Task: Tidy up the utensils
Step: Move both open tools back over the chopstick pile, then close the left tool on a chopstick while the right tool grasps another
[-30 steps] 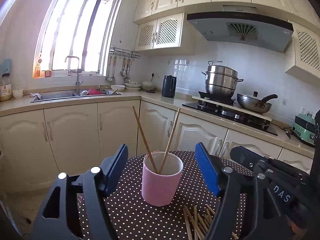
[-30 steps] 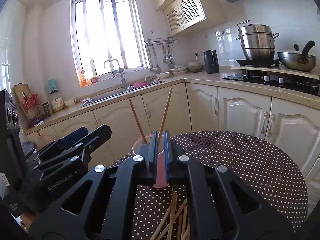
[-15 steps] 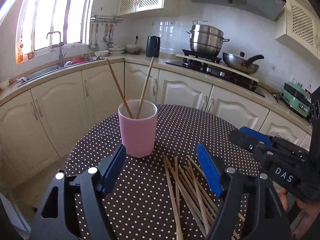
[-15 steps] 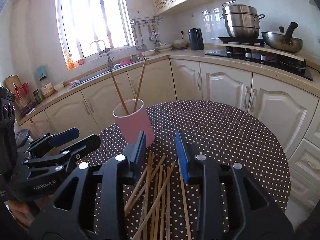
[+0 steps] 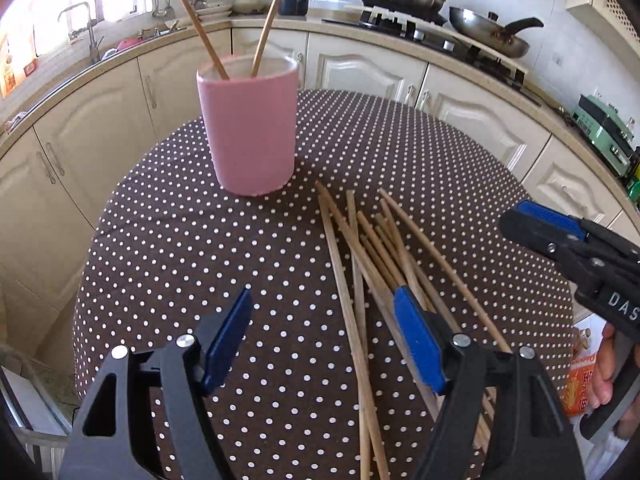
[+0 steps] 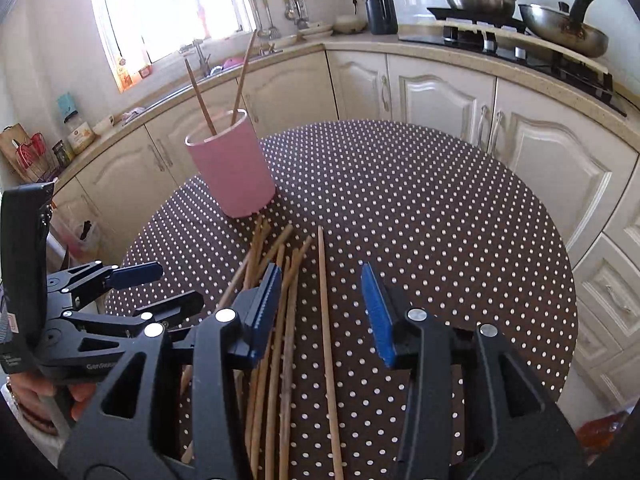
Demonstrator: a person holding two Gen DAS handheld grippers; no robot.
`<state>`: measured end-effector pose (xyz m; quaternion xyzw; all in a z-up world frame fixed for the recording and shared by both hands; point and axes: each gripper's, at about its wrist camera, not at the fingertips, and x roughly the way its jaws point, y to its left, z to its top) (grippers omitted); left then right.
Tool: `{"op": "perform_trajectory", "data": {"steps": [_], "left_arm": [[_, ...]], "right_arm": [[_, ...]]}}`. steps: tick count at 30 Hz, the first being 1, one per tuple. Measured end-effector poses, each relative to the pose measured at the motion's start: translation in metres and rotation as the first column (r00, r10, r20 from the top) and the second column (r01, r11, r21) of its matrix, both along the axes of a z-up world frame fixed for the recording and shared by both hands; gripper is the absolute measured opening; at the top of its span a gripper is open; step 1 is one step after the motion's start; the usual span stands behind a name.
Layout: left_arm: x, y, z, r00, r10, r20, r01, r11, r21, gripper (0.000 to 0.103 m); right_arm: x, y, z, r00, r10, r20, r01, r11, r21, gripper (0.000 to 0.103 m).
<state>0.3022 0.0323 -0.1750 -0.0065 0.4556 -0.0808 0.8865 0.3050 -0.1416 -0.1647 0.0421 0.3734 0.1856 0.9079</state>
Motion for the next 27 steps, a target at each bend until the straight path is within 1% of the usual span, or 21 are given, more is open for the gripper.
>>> {"op": "perform_trajectory", "data": {"steps": [6, 9, 13, 16, 19, 23, 25, 27], "left_arm": [[0.008, -0.006, -0.017, 0.999, 0.008, -0.038, -0.007, 0.999, 0.043, 0.072], [0.012, -0.006, -0.023, 0.998, 0.026, -0.054, -0.021, 0.997, 0.08, 0.072], [0.02, -0.006, -0.03, 0.995, 0.046, -0.083, -0.038, 0.994, 0.102, 0.072], [0.022, -0.002, -0.034, 0.992, 0.071, -0.103, -0.061, 0.993, 0.097, 0.072], [0.023, 0.002, -0.038, 0.991, 0.087, -0.104, -0.073, 0.989, 0.128, 0.072], [0.023, 0.003, -0.038, 0.989, 0.091, -0.117, -0.076, 0.989, 0.128, 0.072], [0.025, 0.003, -0.037, 0.989, 0.084, -0.12, -0.069, 0.989, 0.128, 0.066], [0.028, 0.001, -0.035, 0.989, 0.074, -0.128, -0.058, 0.99, 0.128, 0.055]], "right_arm": [[0.005, -0.004, -0.011, 0.999, -0.001, -0.036, 0.001, 1.0, -0.005, 0.042], [0.004, -0.005, -0.016, 0.999, 0.002, -0.046, -0.002, 1.0, -0.009, 0.042], [0.007, -0.006, -0.02, 0.998, 0.003, -0.058, -0.003, 1.0, -0.009, 0.042], [0.009, -0.006, -0.023, 0.998, 0.006, -0.066, -0.007, 1.0, -0.013, 0.042], [0.01, -0.005, -0.026, 0.997, 0.015, -0.079, -0.017, 1.0, -0.018, 0.042], [0.015, -0.002, -0.031, 0.994, 0.025, -0.104, -0.029, 0.999, -0.032, 0.042], [0.018, 0.001, -0.034, 0.992, 0.037, -0.12, -0.043, 0.998, -0.046, 0.042], [0.021, 0.004, -0.037, 0.988, 0.053, -0.143, -0.063, 0.996, -0.066, 0.042]]}}
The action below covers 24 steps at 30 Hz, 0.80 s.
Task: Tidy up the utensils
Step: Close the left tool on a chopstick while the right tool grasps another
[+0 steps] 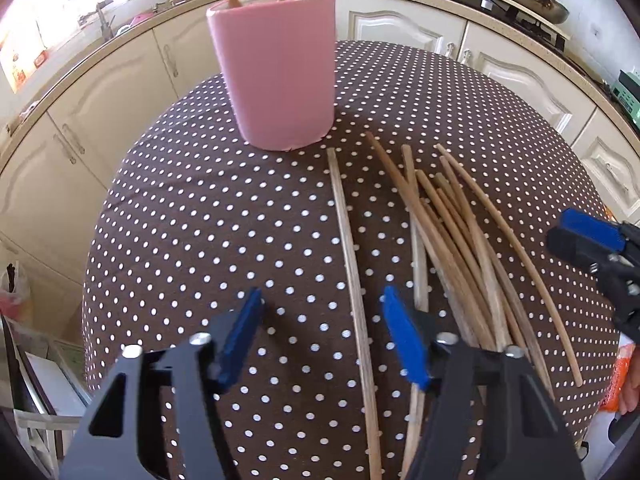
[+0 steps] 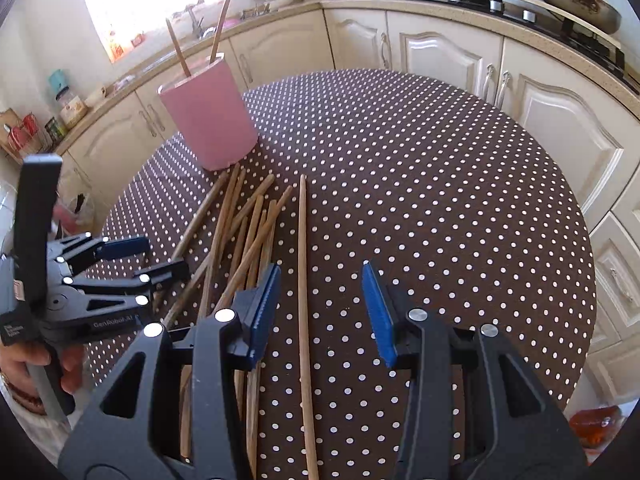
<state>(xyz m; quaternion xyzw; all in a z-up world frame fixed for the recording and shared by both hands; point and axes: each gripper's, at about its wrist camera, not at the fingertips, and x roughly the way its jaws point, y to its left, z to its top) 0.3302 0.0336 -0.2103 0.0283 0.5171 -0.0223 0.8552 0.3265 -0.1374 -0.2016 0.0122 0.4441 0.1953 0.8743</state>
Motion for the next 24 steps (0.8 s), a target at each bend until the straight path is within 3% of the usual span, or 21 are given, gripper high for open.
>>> {"op": "perform_trajectory", "data": {"steps": [7, 10, 20, 22, 24], "left_arm": [[0.003, -0.005, 0.003, 1.0, -0.014, -0.012, 0.014, 1.0, 0.001, 0.031], [0.006, -0.006, 0.004, 1.0, -0.008, -0.018, 0.008, 1.0, -0.001, 0.022], [0.014, 0.007, 0.005, 0.999, -0.001, -0.034, 0.001, 1.0, -0.024, 0.009], [0.014, 0.009, 0.005, 0.999, -0.002, -0.039, 0.001, 1.0, -0.028, 0.008], [0.015, 0.009, 0.005, 0.999, -0.005, -0.042, 0.004, 1.0, -0.03, 0.008]], "right_arm": [[0.014, 0.014, -0.008, 0.992, 0.078, -0.098, -0.085, 0.994, -0.068, 0.042], [0.022, 0.024, -0.008, 0.984, 0.108, -0.141, -0.123, 0.986, -0.108, 0.034], [0.052, 0.06, -0.012, 0.954, 0.123, -0.272, -0.196, 0.946, -0.258, 0.026], [0.056, 0.065, -0.013, 0.949, 0.126, -0.288, -0.208, 0.939, -0.273, 0.013], [0.06, 0.07, -0.013, 0.945, 0.129, -0.301, -0.219, 0.933, -0.286, 0.008]]}}
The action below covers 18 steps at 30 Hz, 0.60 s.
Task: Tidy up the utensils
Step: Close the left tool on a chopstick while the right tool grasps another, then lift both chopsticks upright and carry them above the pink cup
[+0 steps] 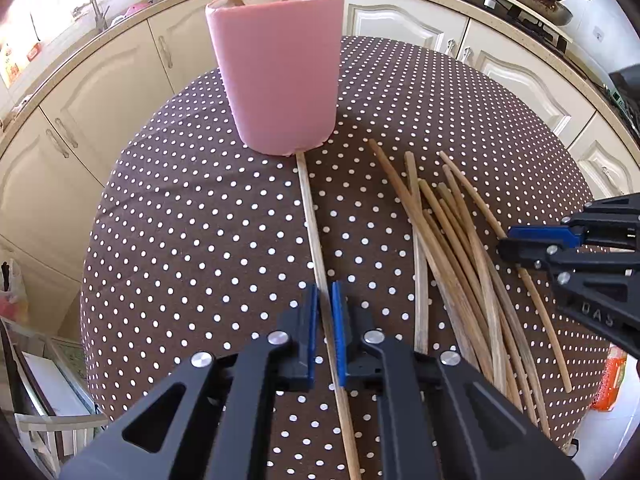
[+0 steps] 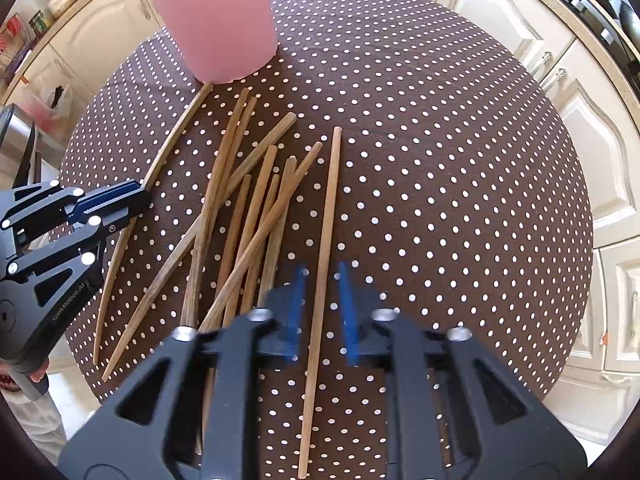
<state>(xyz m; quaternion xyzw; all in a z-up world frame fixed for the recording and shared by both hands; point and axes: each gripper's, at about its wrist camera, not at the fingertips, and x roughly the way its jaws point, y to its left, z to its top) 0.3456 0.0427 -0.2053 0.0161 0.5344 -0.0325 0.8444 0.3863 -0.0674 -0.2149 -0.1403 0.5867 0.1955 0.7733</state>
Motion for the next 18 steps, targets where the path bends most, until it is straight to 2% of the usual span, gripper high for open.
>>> {"op": "perform_trajectory", "data": {"steps": [6, 13, 18], "left_arm": [[0.0, -0.002, -0.001, 1.0, -0.01, 0.0, 0.01, 1.0, 0.007, 0.008], [0.0, -0.003, -0.002, 1.0, -0.02, 0.01, 0.02, 1.0, 0.009, 0.007], [-0.006, 0.005, -0.003, 0.999, -0.023, 0.027, 0.024, 0.999, -0.045, 0.005]], "right_arm": [[0.016, 0.004, 0.001, 0.999, -0.005, -0.043, 0.006, 1.0, 0.023, 0.006], [0.031, -0.025, 0.002, 0.995, -0.036, -0.097, 0.049, 0.99, 0.129, 0.005], [0.031, -0.04, 0.004, 0.995, -0.055, -0.08, 0.069, 0.982, 0.178, 0.005]]}}
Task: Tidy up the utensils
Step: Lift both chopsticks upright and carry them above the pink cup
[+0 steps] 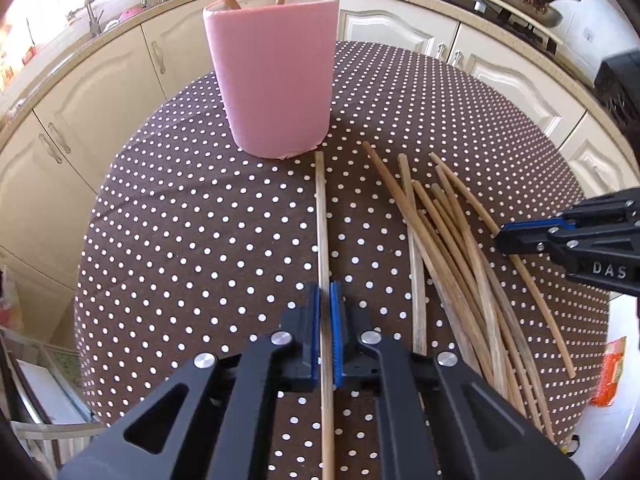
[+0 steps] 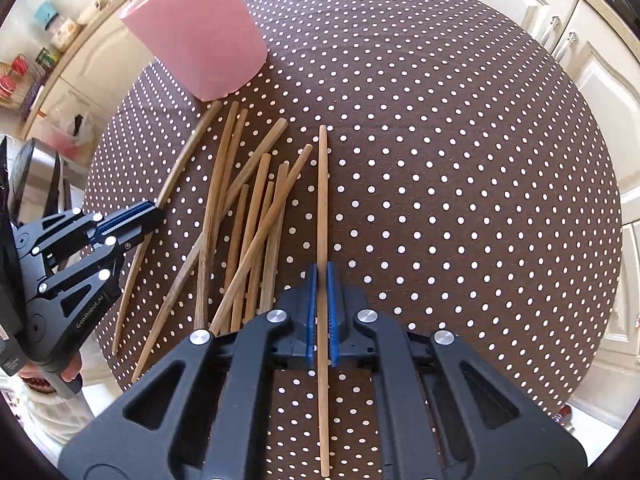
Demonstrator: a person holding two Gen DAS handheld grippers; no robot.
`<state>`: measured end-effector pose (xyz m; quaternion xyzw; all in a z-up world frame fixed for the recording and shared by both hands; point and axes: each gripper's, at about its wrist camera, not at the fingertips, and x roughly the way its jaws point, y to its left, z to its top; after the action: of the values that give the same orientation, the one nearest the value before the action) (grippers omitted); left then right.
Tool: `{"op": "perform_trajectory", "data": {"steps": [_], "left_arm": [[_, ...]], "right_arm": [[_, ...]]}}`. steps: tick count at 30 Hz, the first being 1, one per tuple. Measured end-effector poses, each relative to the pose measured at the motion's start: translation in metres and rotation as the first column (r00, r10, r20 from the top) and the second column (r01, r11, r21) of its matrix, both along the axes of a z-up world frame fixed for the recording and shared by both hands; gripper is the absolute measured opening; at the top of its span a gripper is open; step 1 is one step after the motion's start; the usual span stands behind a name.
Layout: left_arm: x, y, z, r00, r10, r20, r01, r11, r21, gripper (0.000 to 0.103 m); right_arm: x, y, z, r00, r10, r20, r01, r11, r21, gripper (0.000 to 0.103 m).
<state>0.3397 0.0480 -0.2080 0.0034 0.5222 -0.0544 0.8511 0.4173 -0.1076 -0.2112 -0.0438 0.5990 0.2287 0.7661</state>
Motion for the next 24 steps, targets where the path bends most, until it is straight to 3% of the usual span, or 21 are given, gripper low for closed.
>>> {"op": "perform_trajectory", "data": {"steps": [2, 13, 24], "left_arm": [[-0.003, 0.004, 0.001, 1.0, 0.005, 0.003, -0.004, 0.999, -0.043, 0.005], [-0.033, 0.002, 0.04, 0.986, 0.0, 0.166, 0.014, 0.997, -0.082, 0.005], [-0.055, -0.014, 0.092, 0.935, -0.021, 0.353, 0.066, 0.991, -0.116, 0.005]], "right_arm": [[-0.007, -0.003, 0.002, 1.0, 0.002, 0.016, -0.003, 1.0, 0.018, 0.005], [-0.038, -0.022, 0.045, 0.985, -0.008, 0.173, -0.013, 0.993, 0.119, 0.005], [-0.063, -0.034, 0.093, 0.95, -0.03, 0.311, -0.05, 0.968, 0.247, 0.005]]}}
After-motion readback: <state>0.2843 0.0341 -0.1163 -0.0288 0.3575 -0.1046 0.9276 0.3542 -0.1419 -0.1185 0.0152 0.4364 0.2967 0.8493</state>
